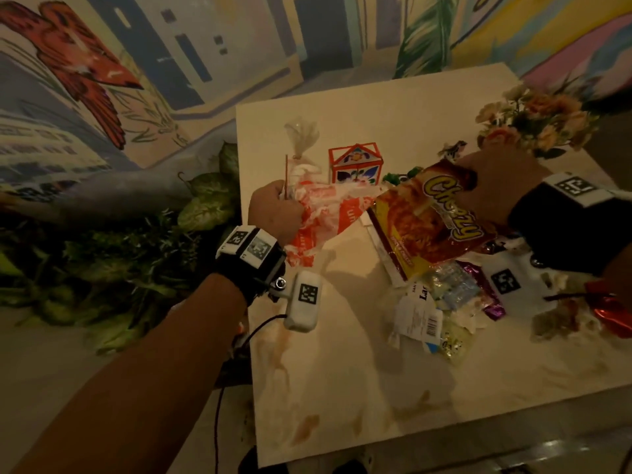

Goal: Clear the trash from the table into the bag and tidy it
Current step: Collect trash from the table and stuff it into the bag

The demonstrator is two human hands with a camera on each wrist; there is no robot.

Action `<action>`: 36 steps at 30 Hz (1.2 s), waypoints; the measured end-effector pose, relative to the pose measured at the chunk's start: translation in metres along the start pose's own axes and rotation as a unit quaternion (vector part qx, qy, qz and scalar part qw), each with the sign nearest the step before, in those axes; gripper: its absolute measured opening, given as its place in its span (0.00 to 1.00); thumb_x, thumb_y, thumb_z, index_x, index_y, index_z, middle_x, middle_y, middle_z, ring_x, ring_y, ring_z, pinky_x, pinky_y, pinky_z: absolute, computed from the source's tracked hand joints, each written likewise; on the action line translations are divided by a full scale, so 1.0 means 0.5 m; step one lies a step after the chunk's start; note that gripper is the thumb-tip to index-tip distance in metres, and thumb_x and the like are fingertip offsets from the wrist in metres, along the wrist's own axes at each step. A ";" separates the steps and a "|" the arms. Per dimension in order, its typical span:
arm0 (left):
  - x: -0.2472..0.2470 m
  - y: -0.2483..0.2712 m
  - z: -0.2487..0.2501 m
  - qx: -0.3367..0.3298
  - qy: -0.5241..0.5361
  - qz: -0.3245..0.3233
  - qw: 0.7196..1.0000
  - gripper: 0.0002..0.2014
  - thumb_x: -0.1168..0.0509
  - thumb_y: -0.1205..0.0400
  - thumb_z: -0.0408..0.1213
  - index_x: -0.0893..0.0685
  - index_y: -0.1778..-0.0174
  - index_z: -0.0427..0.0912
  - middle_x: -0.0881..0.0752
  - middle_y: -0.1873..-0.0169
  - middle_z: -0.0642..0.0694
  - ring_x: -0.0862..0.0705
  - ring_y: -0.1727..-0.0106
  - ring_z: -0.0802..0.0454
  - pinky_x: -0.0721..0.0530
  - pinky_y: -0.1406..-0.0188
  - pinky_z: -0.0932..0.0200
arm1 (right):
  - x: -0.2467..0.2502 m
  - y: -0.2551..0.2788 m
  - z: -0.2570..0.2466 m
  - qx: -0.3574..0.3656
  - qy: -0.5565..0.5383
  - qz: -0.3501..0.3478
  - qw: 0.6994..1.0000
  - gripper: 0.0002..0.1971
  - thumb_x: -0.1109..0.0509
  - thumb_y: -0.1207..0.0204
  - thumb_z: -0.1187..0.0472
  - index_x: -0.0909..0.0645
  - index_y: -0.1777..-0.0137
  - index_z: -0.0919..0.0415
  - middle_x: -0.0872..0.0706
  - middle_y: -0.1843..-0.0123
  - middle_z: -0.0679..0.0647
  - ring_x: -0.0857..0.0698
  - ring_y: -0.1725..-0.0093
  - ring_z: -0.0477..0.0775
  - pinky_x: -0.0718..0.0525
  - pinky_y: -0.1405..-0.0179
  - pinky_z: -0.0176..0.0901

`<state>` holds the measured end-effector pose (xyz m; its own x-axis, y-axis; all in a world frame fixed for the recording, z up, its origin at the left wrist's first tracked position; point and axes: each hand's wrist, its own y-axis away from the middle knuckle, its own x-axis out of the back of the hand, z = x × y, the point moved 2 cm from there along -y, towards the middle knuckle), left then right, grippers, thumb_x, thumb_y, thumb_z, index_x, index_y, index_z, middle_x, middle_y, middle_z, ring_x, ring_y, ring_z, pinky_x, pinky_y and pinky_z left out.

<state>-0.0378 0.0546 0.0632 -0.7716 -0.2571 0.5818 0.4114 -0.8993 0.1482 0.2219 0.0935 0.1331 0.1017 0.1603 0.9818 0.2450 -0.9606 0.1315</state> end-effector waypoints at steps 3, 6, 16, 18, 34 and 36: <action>0.026 -0.012 -0.030 -0.001 0.019 -0.015 1.000 0.08 0.37 0.28 0.24 0.19 0.63 0.42 0.23 0.73 0.52 0.27 0.71 0.57 0.29 0.80 0.69 | -0.011 -0.004 -0.031 -0.026 -0.003 0.003 1.000 0.11 0.27 0.30 0.61 0.15 0.50 0.66 0.15 0.58 0.64 0.19 0.58 0.63 0.16 0.54 0.52; 0.087 -0.041 -0.061 0.012 0.053 -0.023 0.998 0.09 0.38 0.27 0.23 0.23 0.67 0.42 0.22 0.72 0.48 0.26 0.69 0.53 0.26 0.73 0.68 | -0.002 -0.007 -0.088 -0.022 0.014 0.023 0.999 0.16 0.25 0.31 0.58 0.15 0.47 0.67 0.14 0.56 0.67 0.18 0.56 0.66 0.18 0.53 0.55; 0.361 -0.116 -0.278 0.007 -0.030 0.017 0.999 0.17 0.37 0.26 0.32 0.16 0.43 0.29 0.14 0.47 0.33 0.17 0.47 0.41 0.24 0.52 0.60 | -0.012 -0.050 -0.431 0.081 -0.048 0.011 0.996 0.16 0.25 0.32 0.58 0.14 0.46 0.64 0.13 0.50 0.67 0.25 0.60 0.57 0.27 0.56 0.45; 0.403 -0.119 -0.340 0.005 -0.032 0.025 0.999 0.15 0.39 0.24 0.26 0.16 0.43 0.32 0.13 0.53 0.41 0.17 0.54 0.54 0.28 0.60 0.77 | -0.036 -0.065 -0.499 0.102 -0.051 0.000 0.993 0.16 0.26 0.33 0.57 0.14 0.47 0.64 0.13 0.50 0.66 0.25 0.59 0.57 0.27 0.56 0.44; 0.315 -0.156 -0.880 0.194 -0.142 -0.118 0.963 0.11 0.39 0.16 0.42 0.17 0.62 0.46 0.17 0.62 0.47 0.19 0.54 0.47 0.30 0.59 0.66 | -0.558 -0.102 -0.841 0.063 -0.110 -0.283 0.951 0.20 0.30 0.28 0.57 0.21 0.37 0.63 0.18 0.42 0.58 0.19 0.39 0.61 0.23 0.53 0.43; 0.267 -0.159 -0.933 0.221 -0.121 -0.156 0.955 0.12 0.39 0.16 0.39 0.17 0.62 0.39 0.17 0.61 0.43 0.20 0.54 0.45 0.24 0.54 0.59 | -0.644 -0.100 -0.844 0.037 -0.136 -0.301 0.943 0.23 0.30 0.27 0.60 0.23 0.32 0.63 0.20 0.34 0.60 0.21 0.34 0.63 0.22 0.43 0.46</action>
<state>-0.3999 -0.0733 -0.2442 -0.7772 0.1371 0.6141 0.3855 -0.6676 0.6369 -0.2300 -0.0058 -0.1318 0.1649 0.7334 0.6595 0.4024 -0.6605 0.6339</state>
